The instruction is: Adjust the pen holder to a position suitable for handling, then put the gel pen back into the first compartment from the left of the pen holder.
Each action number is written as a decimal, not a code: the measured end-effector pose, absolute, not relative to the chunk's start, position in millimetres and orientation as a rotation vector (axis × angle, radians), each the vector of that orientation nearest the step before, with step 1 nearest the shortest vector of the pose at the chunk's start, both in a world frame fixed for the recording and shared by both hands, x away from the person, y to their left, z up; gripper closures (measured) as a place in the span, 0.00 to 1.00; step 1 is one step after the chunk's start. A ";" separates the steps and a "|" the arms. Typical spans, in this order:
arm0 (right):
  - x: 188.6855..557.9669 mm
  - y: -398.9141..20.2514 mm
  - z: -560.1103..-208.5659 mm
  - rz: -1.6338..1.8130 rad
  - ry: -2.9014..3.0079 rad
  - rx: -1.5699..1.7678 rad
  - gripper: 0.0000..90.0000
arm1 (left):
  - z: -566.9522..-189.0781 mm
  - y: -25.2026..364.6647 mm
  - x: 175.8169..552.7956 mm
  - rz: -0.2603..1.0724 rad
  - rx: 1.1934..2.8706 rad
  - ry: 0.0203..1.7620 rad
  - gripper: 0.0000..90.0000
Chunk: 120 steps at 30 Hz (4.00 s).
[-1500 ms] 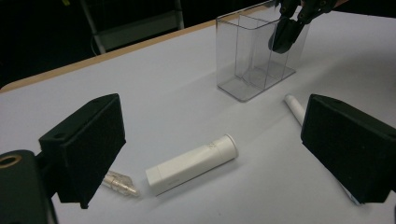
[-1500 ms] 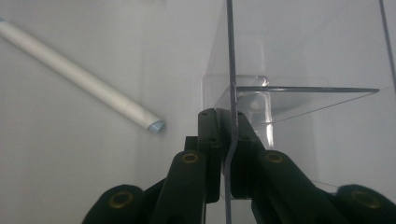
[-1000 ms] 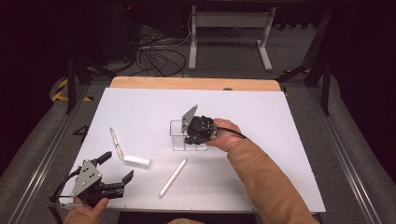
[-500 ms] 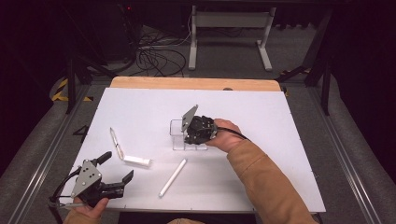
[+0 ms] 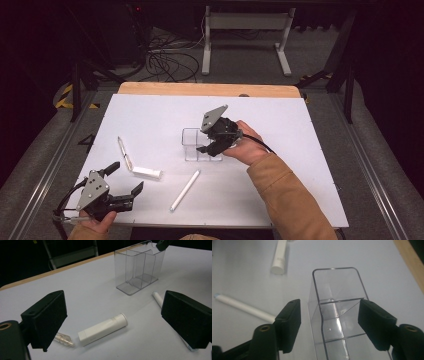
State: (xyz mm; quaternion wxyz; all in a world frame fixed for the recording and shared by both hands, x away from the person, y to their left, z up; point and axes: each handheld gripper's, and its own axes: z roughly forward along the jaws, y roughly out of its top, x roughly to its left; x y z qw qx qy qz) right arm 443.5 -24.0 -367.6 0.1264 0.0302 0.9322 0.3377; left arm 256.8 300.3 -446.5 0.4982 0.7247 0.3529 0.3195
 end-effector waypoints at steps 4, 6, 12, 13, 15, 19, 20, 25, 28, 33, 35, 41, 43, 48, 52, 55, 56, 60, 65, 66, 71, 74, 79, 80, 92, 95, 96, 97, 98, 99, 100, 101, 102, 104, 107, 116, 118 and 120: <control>437.4 -31.8 -359.5 1.045 2.664 0.145 0.28 | -446.9 299.6 257.3 0.769 1.755 0.855 0.08; 434.1 -36.9 -355.7 1.084 2.637 0.166 0.24 | -446.5 299.9 256.6 0.774 1.752 0.857 0.08; 423.1 -54.5 -345.8 1.201 2.571 0.226 0.18 | -446.2 299.5 258.6 0.769 1.753 0.855 0.08; 420.3 -59.0 -343.3 1.224 2.557 0.233 0.17 | -446.1 299.0 258.6 0.769 1.752 0.855 0.08; 418.8 -60.8 -342.3 1.229 2.550 0.240 0.16 | -445.9 298.3 258.9 0.772 1.755 0.849 0.08; 413.7 -66.6 -338.2 1.249 2.528 0.240 0.16 | -446.1 298.9 259.4 0.767 1.749 0.852 0.07; 413.7 -66.6 -338.2 1.249 2.528 0.240 0.16 | -445.9 299.2 259.6 0.769 1.745 0.854 0.07; 407.6 -71.1 -334.8 1.271 2.501 0.234 0.15 | -446.1 300.5 259.7 0.753 1.737 0.867 0.06; 403.9 -75.9 -334.1 1.292 2.480 0.241 0.14 | -445.5 301.4 259.9 0.761 1.727 0.880 0.06; 395.8 -87.8 -336.1 1.325 2.443 0.269 0.11 | -444.9 301.9 261.3 0.750 1.720 0.903 0.06; 391.4 -95.2 -338.4 1.341 2.422 0.289 0.09 | -444.4 302.2 261.8 0.749 1.716 0.904 0.06; 378.7 -122.4 -354.1 1.406 2.331 0.387 0.01 | -443.9 303.7 264.3 0.740 1.719 0.930 0.06; 375.4 -131.1 -361.2 1.432 2.308 0.414 0.00 | -444.6 303.4 265.9 0.743 1.725 0.943 0.06; 368.2 -150.2 -377.8 1.440 2.290 0.486 0.00 | -444.1 303.2 267.9 0.732 1.727 0.954 0.06; 364.3 -164.0 -392.1 1.456 2.269 0.531 0.00 | -442.8 304.4 268.3 0.740 1.722 0.960 0.06; 362.1 -172.9 -402.1 1.452 2.262 0.566 0.00 | -442.3 304.3 268.8 0.743 1.723 0.968 0.06; 361.0 -175.5 -405.0 1.457 2.260 0.582 0.00 | -442.1 304.4 268.8 0.745 1.725 0.968 0.06; 358.1 -184.9 -415.9 1.451 2.254 0.622 0.00 | -441.4 304.6 269.4 0.745 1.718 0.974 0.06; 356.1 -191.9 -428.5 1.436 2.254 0.651 0.00 | -440.6 304.4 271.1 0.764 1.713 1.008 0.06; 356.6 -193.3 -431.9 1.435 2.252 0.656 0.00 | -440.6 304.2 271.6 0.760 1.707 1.020 0.06; 357.8 -196.6 -441.5 1.427 2.241 0.692 0.00 | -439.8 306.6 272.5 0.757 1.702 1.028 0.06; 357.8 -198.9 -447.0 1.430 2.227 0.692 0.00 | -438.7 307.4 271.9 0.753 1.705 1.015 0.06; 358.9 -204.2 -454.7 1.463 2.204 0.727 0.00 | -438.6 305.8 272.7 0.746 1.734 0.990 0.06; 359.3 -205.3 -456.1 1.478 2.194 0.733 0.00 | -438.7 305.3 273.0 0.748 1.737 0.985 0.06; 359.4 -207.1 -464.4 1.461 2.191 0.757 0.01 | -432.9 301.4 273.1 0.745 1.745 1.009 0.09; 359.2 -205.0 -465.7 1.459 2.202 0.751 0.01 | -431.1 302.4 273.4 0.739 1.761 1.021 0.10; 359.0 -204.2 -466.1 1.453 2.206 0.749 0.01 | -430.8 302.6 273.5 0.740 1.765 1.022 0.10; 359.0 -203.0 -467.0 1.448 2.212 0.747 0.01 | -430.4 302.8 273.7 0.740 1.767 1.020 0.11; 359.0 -203.0 -467.0 1.448 2.212 0.747 0.01 | -429.9 302.7 273.7 0.734 1.770 1.021 0.11; 359.0 -202.5 -467.3 1.448 2.213 0.747 0.01 | -429.4 302.7 273.8 0.726 1.771 1.021 0.11; 359.2 -202.3 -467.5 1.445 2.214 0.747 0.01 | -428.7 303.0 274.1 0.726 1.777 1.022 0.11; 359.2 -202.0 -467.7 1.445 2.217 0.748 0.01 | -428.1 303.0 274.3 0.718 1.782 1.022 0.11; 359.2 -201.7 -467.9 1.444 2.217 0.748 0.01 | -427.5 303.0 274.6 0.717 1.786 1.024 0.11; 359.2 -201.4 -468.2 1.446 2.217 0.746 0.01 | -426.2 302.8 275.2 0.731 1.794 1.031 0.11; 359.1 -200.4 -468.9 1.446 2.223 0.743 0.01 | -424.3 300.8 275.3 0.753 1.796 1.063 0.13; 359.1 -198.4 -470.2 1.445 2.236 0.737 0.02 | -416.9 306.0 283.3 0.738 1.785 1.120 0.16; 358.9 -197.9 -470.3 1.445 2.236 0.737 0.02 | -414.8 308.3 285.8 0.729 1.775 1.132 0.16; 358.8 -197.5 -470.4 1.446 2.236 0.734 0.02 | -412.9 311.1 288.9 0.715 1.771 1.133 0.16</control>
